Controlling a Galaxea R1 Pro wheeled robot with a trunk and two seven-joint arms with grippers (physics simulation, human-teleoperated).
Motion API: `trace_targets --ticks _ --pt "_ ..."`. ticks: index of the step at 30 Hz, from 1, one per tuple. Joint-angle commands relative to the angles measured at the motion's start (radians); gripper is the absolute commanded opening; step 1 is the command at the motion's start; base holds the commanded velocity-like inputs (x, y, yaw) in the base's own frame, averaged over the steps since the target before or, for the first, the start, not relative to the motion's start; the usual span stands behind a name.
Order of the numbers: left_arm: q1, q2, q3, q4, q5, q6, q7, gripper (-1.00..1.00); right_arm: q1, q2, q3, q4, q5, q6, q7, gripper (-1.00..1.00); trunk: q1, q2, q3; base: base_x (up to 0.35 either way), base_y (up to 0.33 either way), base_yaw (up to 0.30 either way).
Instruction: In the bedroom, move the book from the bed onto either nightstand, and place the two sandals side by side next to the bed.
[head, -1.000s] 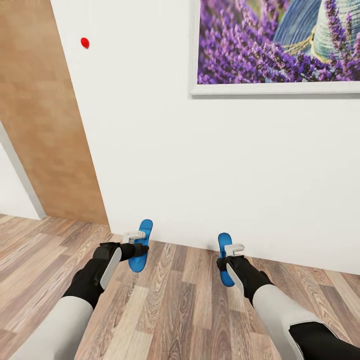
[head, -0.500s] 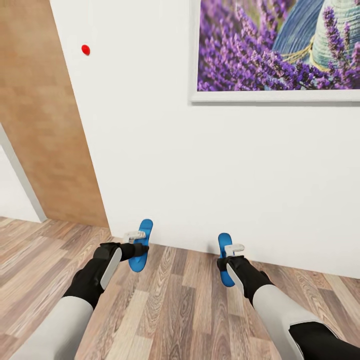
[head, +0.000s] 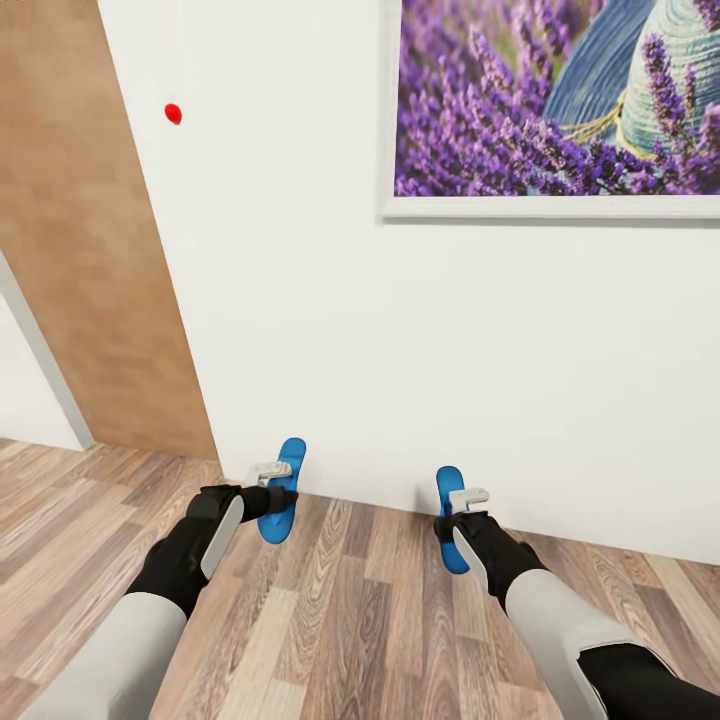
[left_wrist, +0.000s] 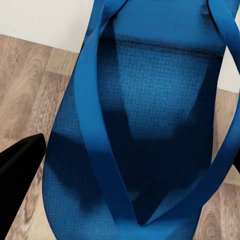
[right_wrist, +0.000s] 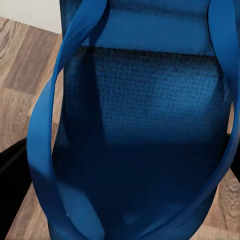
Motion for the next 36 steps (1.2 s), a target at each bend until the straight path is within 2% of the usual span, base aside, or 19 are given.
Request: trace_targets --ticks 1,36 --pt "0.000 -0.001 -0.001 -0.001 -0.001 0.005 0.006 -1.00 0.000 -0.001 0.007 -0.001 0.001 0.007 -0.004 -1.00 -0.004 0.007 0.002 0.000 0.000 0.000" --pt "0.000 -0.008 -0.001 0.000 -0.001 0.000 0.006 -1.00 0.000 0.001 0.007 0.001 0.001 0.007 -0.004 -1.00 -0.138 0.252 0.112 0.000 0.000 0.000"
